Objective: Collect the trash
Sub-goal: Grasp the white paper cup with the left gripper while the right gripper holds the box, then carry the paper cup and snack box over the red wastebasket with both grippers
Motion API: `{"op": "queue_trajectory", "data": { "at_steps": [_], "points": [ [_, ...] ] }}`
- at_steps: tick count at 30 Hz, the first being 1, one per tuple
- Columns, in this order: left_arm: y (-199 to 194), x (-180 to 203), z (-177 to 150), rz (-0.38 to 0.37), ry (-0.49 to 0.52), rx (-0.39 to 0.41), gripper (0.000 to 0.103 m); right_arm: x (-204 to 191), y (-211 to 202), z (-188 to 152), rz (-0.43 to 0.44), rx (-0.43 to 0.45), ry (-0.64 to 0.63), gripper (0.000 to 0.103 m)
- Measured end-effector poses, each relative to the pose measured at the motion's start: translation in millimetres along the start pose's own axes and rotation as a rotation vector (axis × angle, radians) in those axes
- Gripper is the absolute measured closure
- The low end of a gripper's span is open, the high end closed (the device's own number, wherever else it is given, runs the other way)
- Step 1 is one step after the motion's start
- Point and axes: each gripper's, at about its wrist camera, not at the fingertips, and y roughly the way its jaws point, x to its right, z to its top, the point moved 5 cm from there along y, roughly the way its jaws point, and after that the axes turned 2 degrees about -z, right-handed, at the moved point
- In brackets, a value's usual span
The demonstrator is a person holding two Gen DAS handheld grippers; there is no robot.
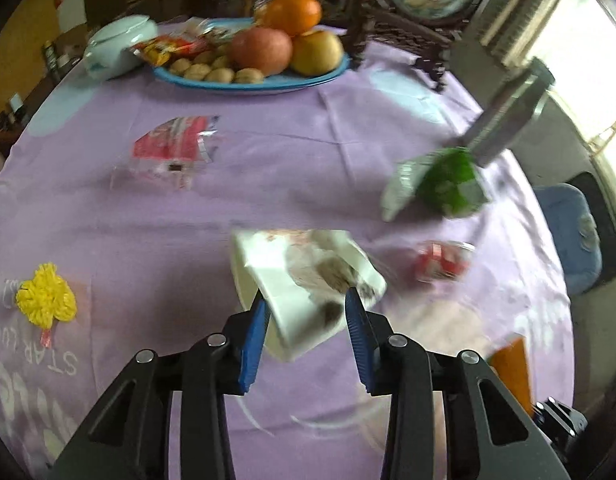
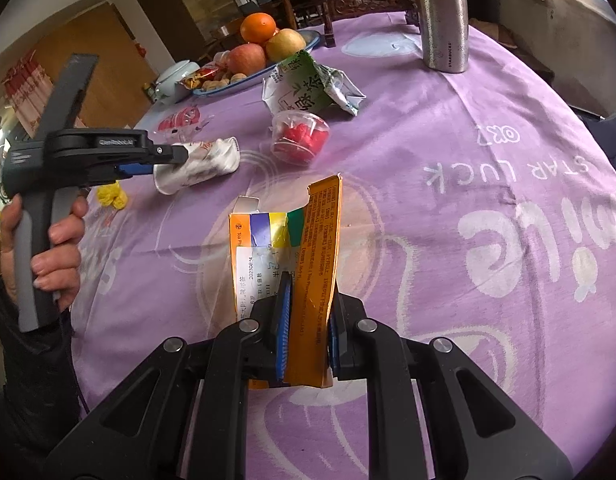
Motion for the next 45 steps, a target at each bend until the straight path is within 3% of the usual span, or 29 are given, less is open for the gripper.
{"op": "queue_trajectory", "data": {
  "at_steps": [4, 10, 13, 15, 16, 18, 26, 31, 37, 45],
  "points": [
    [3, 9, 1, 0.001, 0.024, -0.006, 0.065, -3, 1, -2, -0.003, -0.010, -0.005, 0.086],
    [25, -2, 0, -0.011, -0.039, -0.055, 0.065, -2, 4, -4, -0.013, -0.025, -0.006, 0.086],
    [33, -7, 0, -0.020, -0.071, -0.058, 0.071, -1, 6, -3, -0.016, -0.029, -0.004, 0.086],
    [31, -5, -1, -0.045, -0.067, -0.052, 0.079, -1, 6, -3, -0.015, -0.028, -0.004, 0.086],
    [27, -3, -1, -0.047, -0.060, -0.038, 0.097, -1, 6, -3, -0.016, -0.028, -0.004, 0.086],
    [17, 2, -1, 0.003, -0.035, -0.007, 0.097, -1, 5, -3, -0.014, -0.027, -0.001, 0.086],
    [-21, 40, -25, -0.023, 0.068, 0.033, 0.097, -3, -9, -12, -0.016, -0.008, -0.002, 0.086],
    [-38, 75, -55, -0.042, 0.152, 0.040, 0.097, -1, -31, -24, -0.030, 0.025, 0.008, 0.086],
    [-44, 114, -99, -0.050, 0.265, 0.027, 0.097, 14, -66, -49, -0.110, 0.083, 0.021, 0.086],
    [-53, 153, -147, -0.073, 0.384, 0.018, 0.097, 43, -110, -88, -0.172, 0.151, 0.106, 0.086]
  ]
}}
